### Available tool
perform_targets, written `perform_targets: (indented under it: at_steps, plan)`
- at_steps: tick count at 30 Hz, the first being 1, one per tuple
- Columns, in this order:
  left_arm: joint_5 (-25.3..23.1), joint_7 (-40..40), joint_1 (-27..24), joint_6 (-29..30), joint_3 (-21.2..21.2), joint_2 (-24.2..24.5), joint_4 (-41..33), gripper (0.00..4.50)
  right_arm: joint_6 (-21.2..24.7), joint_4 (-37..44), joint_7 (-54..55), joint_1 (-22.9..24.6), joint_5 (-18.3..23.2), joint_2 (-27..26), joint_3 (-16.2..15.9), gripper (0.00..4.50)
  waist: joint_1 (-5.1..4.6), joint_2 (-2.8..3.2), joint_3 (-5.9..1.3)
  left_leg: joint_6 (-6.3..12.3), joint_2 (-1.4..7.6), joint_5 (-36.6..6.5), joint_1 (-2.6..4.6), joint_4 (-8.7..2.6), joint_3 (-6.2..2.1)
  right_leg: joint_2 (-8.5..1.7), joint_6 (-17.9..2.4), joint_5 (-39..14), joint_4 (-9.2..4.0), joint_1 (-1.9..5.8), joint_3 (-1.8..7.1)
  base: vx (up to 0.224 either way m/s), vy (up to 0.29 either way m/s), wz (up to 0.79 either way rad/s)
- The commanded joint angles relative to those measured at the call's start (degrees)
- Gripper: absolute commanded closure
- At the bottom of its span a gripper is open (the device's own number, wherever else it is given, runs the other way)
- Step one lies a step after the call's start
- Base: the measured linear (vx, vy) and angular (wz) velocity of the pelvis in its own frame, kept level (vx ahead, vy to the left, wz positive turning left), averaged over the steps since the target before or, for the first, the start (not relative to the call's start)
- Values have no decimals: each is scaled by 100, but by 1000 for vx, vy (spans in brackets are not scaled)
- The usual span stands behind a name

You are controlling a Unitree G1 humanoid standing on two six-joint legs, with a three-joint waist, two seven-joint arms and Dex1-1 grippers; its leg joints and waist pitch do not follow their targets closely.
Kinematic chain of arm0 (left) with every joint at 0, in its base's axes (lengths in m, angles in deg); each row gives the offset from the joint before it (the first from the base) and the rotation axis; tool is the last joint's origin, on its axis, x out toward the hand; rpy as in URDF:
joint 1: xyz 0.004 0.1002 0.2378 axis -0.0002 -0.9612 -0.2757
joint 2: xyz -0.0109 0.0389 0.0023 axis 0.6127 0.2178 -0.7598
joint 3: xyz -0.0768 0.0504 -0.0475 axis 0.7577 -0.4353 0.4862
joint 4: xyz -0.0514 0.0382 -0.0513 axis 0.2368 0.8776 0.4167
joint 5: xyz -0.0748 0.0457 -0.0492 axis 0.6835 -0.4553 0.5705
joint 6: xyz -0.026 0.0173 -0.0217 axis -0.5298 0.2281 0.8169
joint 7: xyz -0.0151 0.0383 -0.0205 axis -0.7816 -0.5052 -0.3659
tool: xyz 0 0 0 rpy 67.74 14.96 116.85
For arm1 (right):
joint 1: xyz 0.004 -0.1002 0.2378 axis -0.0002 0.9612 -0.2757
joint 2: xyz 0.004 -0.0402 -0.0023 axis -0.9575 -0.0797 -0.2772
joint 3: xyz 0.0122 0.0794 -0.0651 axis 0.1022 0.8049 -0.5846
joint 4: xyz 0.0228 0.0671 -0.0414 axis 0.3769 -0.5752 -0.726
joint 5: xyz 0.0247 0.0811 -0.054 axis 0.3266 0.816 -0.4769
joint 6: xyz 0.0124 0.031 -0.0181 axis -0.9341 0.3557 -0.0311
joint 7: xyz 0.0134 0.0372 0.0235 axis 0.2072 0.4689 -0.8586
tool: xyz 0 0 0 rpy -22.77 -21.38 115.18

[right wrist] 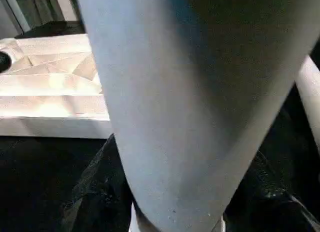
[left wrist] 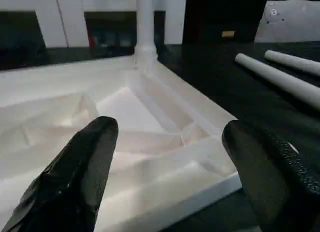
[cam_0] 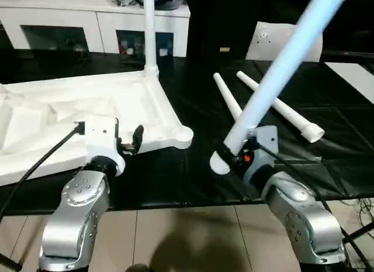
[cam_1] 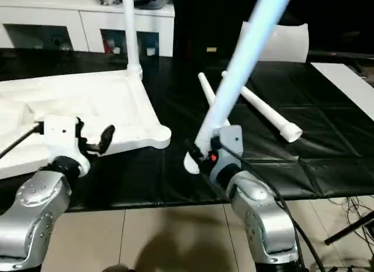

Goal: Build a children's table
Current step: Move to table

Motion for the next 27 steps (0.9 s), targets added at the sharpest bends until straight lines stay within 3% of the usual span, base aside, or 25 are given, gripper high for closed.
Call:
perform_targets:
  at_steps: [1,2,3,4,6,7,8,9,10,11,12,13,14,15,16,17,18,19,21,22,23,24,25,26,27]
  plan:
    - [-70,71,-20,-25,-37,47,-67,69,-86,82,-29,-51,-35,19,-27,259,71,72,-155,102,195,-2831,-200,-277,-102,-996,-312,-4829,-927,477,203,77,32,52]
    - [-43,128,-8,-55,-50,41,-9,69,-175,109,-24,-8,-30,-1,16,259,-36,148,-195,-71,401,-2835,337,-242,-56,-769,-410,-4528,-942,150,261,77,32,52]
    - [-43,128,-8,-55,-50,41,-9,69,-175,109,-24,-8,-30,-1,16,259,-75,125,-84,-255,487,-3515,491,-332,-149,-576,-436,-4204,-880,-23,113,30,41,43]
    - [-67,170,-6,-90,-80,74,35,69,-194,131,3,25,40,-39,84,259,-139,283,-162,-571,698,-4682,666,-722,-395,-216,-486,-2671,-342,-27,192,54,50,16]
    - [-103,219,-9,-119,-124,121,64,69,-238,144,-26,46,13,39,69,259,-175,278,-223,-514,825,-4992,793,-965,-622,-90,-419,-1232,152,-130,305,96,45,12]
    - [-103,238,-10,-120,-135,137,73,69,-256,147,-44,52,-13,75,55,259,-219,276,-234,-10,819,-4536,909,-945,-656,-113,-163,-283,351,-375,433,140,7,9]
    - [-90,258,-12,-124,-150,140,63,69,-267,165,-80,62,-24,121,56,259,-210,317,-243,182,761,-4293,923,-908,-622,-133,-112,-142,361,-423,454,140,7,9]
    - [-93,283,-3,-109,-177,157,53,69,-279,181,-104,57,-40,166,63,259,-226,254,-200,398,584,-4062,779,-893,-409,-207,-161,0,173,-359,505,125,-29,7]
    - [-115,305,7,-96,-212,183,46,69,-279,193,-109,49,-47,192,78,259,-146,-14,-170,485,256,-3573,502,-674,-47,-499,-268,-721,-381,-96,809,116,-81,14]
    - [-133,320,14,-87,-235,202,43,69,-279,199,-109,42,-52,207,88,259,71,-148,-211,631,-25,-1928,135,73,160,-1014,-641,-2520,-753,413,1323,116,-81,14]
    - [-131,336,18,-88,-244,207,43,69,-281,202,-106,39,-53,209,96,259,71,-148,-211,631,-25,-1928,135,73,160,-1014,-641,-2520,-753,413,1323,144,-83,9]
    - [-126,438,45,-92,-306,244,50,69,-290,232,-71,19,-69,216,166,259,224,-55,-289,633,95,-524,-272,515,-16,-1214,-1019,-3079,-767,655,1446,155,-40,-5]
    - [-122,455,53,-92,-312,247,64,69,-301,238,-61,21,-80,216,181,259,247,-47,-310,615,99,-331,-340,472,-17,-1088,-1172,-2653,-711,670,1350,155,-40,-5]
    - [-120,460,56,-92,-314,248,71,69,-310,239,-55,23,-82,220,184,259,243,63,-342,636,121,94,-354,220,6,-743,-1390,-1759,-594,650,1050,148,-13,-4]
    - [-127,463,63,-108,-322,247,100,69,-354,235,-15,41,-82,229,191,259,210,315,-366,662,200,573,-133,-209,66,-339,-1273,-1222,-485,491,636,160,32,3]
    - [-129,462,63,-111,-323,246,102,69,-357,234,-8,42,-81,229,192,259,153,375,-308,764,315,117,100,-408,-34,-108,-1053,-1220,-408,263,504,160,32,3]
    - [-132,460,64,-115,-325,245,105,69,-361,232,-1,43,-79,228,194,259,-2,454,-397,1070,505,138,402,-445,-269,88,-889,-916,-47,75,395,203,53,9]
    - [-140,470,69,-110,-343,231,118,69,-409,224,20,47,-97,230,185,259,-261,500,-548,2054,955,-133,1123,-449,-828,6,-377,-861,611,-612,421,205,27,5]
    - [-73,483,44,-166,-313,150,118,69,-443,221,25,66,-79,204,183,259,-210,402,-516,2884,995,1760,1023,-264,-782,-160,283,-310,818,-955,594,174,13,4]
    - [-12,519,24,-164,-303,126,116,69,-490,225,24,76,-74,174,173,259,-164,307,-550,2886,859,3255,867,-140,-537,-278,413,517,661,-1039,742,79,-15,9]
    - [101,584,-4,-165,-275,85,120,69,-517,239,9,92,-39,134,171,259,-156,178,-547,2658,679,3546,742,-9,-358,-370,282,1101,403,-1000,875,79,-15,9]
    - [238,655,-29,-149,-226,39,131,69,-529,257,-11,105,-13,104,167,259,-79,-155,-521,1727,-17,2390,183,160,63,-487,387,2265,-79,-549,1143,0,0,0]
    - [365,798,-29,-201,-198,40,166,52,-488,290,-65,122,76,67,173,259,45,-205,-473,1040,-151,1024,-135,186,34,-758,279,3413,7,-200,1343,-26,-84,7]
    - [439,919,-21,-233,-201,68,197,41,-465,307,-102,129,128,51,171,259,70,-150,-529,727,-92,1014,-127,89,2,-728,228,4234,127,-118,1224,-26,-84,7]
    - [542,1140,0,-220,-239,151,254,41,-448,321,-149,135,190,33,164,259,74,-107,-548,295,-90,980,-68,-21,28,-485,178,5096,205,-108,1049,21,-103,-2]
